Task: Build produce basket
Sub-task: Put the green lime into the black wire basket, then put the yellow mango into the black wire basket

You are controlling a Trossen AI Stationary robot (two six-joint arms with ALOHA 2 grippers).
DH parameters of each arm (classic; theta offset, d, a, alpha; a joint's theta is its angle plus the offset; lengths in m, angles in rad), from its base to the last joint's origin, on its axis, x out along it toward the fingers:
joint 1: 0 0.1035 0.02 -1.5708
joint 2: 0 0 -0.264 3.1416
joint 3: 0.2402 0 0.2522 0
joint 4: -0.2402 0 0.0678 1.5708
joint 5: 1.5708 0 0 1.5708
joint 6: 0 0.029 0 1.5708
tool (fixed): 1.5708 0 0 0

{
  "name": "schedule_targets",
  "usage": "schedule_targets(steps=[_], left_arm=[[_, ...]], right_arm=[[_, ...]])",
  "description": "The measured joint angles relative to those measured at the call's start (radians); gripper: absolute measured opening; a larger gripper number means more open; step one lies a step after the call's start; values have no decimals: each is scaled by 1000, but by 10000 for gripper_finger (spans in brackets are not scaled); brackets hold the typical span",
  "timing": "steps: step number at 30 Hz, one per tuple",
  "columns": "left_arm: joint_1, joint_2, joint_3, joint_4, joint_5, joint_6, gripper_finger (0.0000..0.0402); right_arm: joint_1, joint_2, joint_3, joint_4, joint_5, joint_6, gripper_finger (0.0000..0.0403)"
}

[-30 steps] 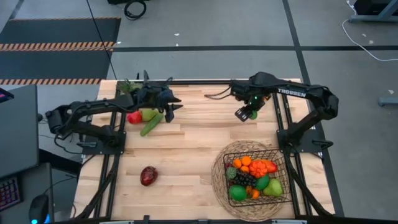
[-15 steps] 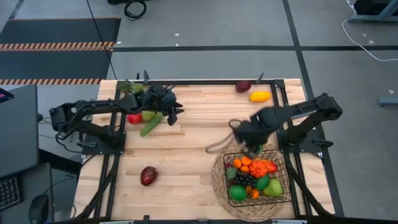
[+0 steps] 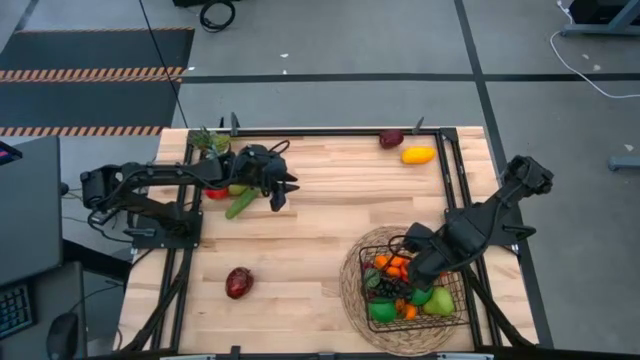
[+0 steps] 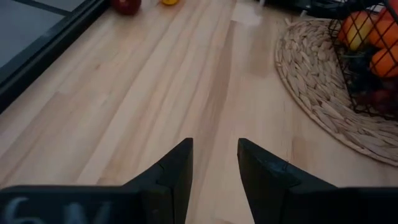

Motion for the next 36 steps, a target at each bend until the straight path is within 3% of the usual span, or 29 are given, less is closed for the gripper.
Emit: schedule_targets(steps=[12,18,21,30,36], left_arm=[[2,0,0,0,0,2,132],[2,0,0,0,0,2,132],[2,0,0,0,-1,2,132],[2,0,0,0,-1,2,132],[2,0,0,0,-1,19,132]], right_arm=[[-1,0,0,0,103,-33,309],[-84,1,0,1,306,-130,313],[-166,1,0,1,383,-201,308],[-533,1,-10,2,469,-573,287],[-815,1,-69,37,448,-871,278]])
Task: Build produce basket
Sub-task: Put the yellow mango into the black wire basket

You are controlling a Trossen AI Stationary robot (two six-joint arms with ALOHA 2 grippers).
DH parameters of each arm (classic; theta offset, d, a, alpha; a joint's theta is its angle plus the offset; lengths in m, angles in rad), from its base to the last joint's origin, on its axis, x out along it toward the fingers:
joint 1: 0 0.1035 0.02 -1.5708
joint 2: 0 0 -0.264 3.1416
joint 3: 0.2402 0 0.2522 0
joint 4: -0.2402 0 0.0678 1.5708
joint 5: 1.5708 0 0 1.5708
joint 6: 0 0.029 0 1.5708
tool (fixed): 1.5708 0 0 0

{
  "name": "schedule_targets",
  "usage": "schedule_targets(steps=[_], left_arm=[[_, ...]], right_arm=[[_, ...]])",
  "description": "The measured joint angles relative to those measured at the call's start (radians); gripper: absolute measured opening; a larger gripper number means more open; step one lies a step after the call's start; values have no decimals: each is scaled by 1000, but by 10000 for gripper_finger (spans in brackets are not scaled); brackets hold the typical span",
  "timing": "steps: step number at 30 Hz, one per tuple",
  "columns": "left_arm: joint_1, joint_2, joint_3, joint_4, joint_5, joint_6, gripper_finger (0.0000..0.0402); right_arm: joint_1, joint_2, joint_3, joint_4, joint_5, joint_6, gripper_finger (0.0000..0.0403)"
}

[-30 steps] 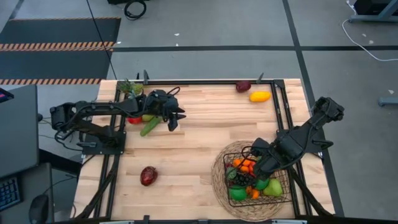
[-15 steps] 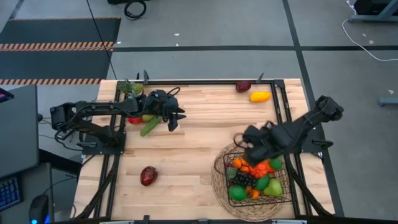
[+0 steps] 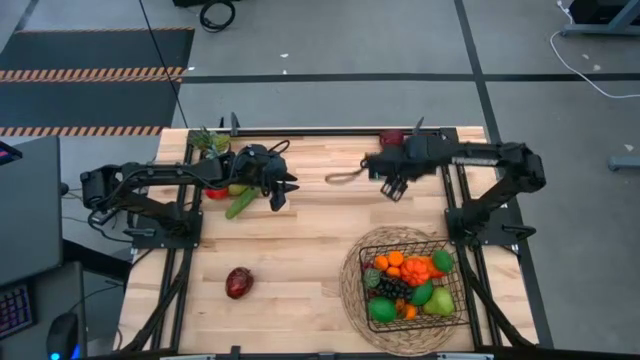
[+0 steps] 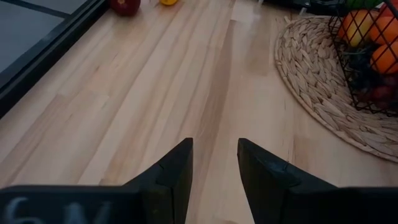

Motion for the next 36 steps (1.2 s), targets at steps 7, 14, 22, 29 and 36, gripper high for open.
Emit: schedule_targets(steps=[7,14,22,29,36], left_arm=[[0,0,0,0,0,6,132],[0,0,0,0,-3,55,132],[1,0,0,0,-3,92,132],[4,-1,0,0,-3,128,132],[24,-2,0,0,-3,138,132]], right_arm=[[-258,0,-66,157,-121,-358,280],[-429,0,-92,206,-125,-615,279],[-556,0,-92,181,-91,-778,278],[-625,0,-100,194,-174,-750,270],[-644,0,-236,269,-175,-774,268]])
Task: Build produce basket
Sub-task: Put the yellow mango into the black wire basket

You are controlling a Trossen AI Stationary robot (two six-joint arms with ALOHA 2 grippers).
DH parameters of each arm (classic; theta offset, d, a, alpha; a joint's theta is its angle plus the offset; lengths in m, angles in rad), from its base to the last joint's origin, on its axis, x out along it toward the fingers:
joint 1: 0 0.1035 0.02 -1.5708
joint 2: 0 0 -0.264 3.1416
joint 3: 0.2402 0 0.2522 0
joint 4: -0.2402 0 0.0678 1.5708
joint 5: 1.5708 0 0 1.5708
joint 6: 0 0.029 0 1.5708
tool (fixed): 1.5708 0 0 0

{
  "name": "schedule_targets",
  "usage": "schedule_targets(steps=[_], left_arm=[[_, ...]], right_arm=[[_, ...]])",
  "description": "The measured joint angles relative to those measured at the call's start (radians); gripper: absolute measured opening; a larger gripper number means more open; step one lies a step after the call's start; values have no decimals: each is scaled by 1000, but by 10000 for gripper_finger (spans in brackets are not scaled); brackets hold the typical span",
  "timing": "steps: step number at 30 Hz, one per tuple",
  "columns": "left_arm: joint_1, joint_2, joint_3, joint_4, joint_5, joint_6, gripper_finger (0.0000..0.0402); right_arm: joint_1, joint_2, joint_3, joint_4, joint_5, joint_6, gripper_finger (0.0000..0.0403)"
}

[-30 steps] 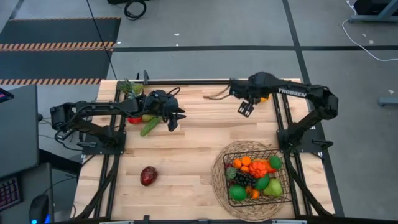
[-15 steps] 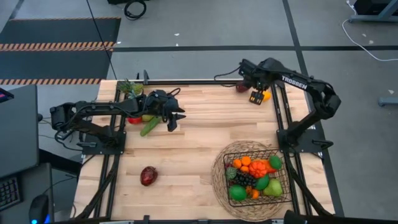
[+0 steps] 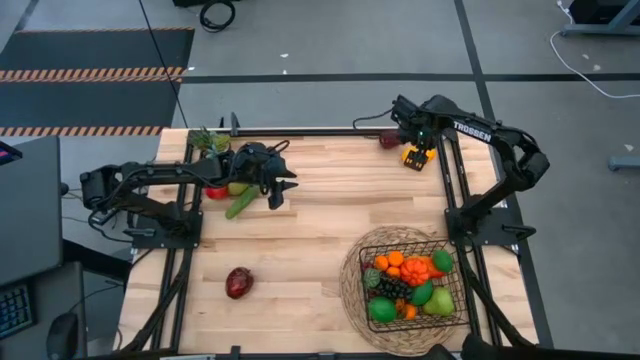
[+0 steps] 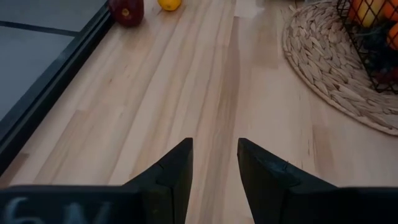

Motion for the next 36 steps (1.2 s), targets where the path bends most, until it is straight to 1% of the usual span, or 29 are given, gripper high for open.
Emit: schedule_targets(steps=[4,8,13,21,28,33,36], left_arm=[[10,0,0,0,0,1,132],[22,0,0,0,0,3,132],[27,0,0,3,0,-8,132],[8,0,0,8,1,-35,132],[2,0,0,41,1,-40,132],[1,-1,0,85,1,-88,132],[-7,-1,0,106,1,-95,132]], right_arm=[[0,0,-79,65,61,-80,268],[-5,0,-129,128,66,-120,268],[-5,0,-171,211,120,-187,267],[-5,0,-235,270,71,-186,268],[-5,0,-281,311,121,-184,268],[-5,0,-331,411,116,-184,268],[-5,-2,-356,463,131,-177,268]])
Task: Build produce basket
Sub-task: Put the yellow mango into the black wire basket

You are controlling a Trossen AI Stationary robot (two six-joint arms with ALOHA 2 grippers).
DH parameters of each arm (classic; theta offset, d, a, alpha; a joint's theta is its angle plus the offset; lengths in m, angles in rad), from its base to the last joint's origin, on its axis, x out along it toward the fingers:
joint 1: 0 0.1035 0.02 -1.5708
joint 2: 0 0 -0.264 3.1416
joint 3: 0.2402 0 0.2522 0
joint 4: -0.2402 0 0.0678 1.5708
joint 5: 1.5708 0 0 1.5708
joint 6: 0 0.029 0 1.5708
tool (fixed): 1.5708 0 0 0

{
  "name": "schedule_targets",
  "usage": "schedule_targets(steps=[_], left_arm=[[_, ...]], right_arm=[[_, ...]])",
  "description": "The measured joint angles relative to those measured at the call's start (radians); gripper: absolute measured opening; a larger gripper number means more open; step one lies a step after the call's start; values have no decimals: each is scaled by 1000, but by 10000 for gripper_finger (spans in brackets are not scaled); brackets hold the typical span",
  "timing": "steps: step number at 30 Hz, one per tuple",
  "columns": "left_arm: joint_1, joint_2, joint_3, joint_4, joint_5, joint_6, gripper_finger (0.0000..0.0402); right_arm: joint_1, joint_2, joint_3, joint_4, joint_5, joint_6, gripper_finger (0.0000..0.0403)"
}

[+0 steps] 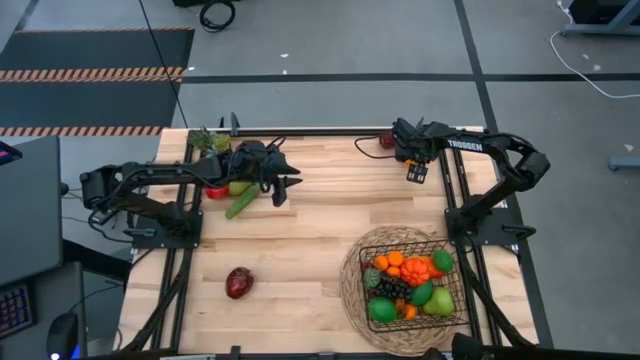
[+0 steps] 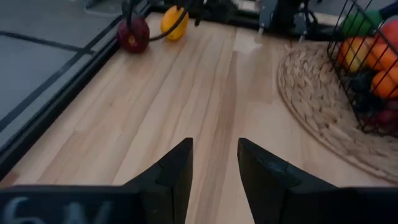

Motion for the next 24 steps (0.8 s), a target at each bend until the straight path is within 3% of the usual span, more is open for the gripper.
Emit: schedule_targets(steps=[8,24], left_arm=[[-35,0,0,33,0,7,132],[-36,0,0,41,0,8,132]], right_arm=[[-1,0,-23,47,40,62,268],[0,1,-23,115,-3,71,268]])
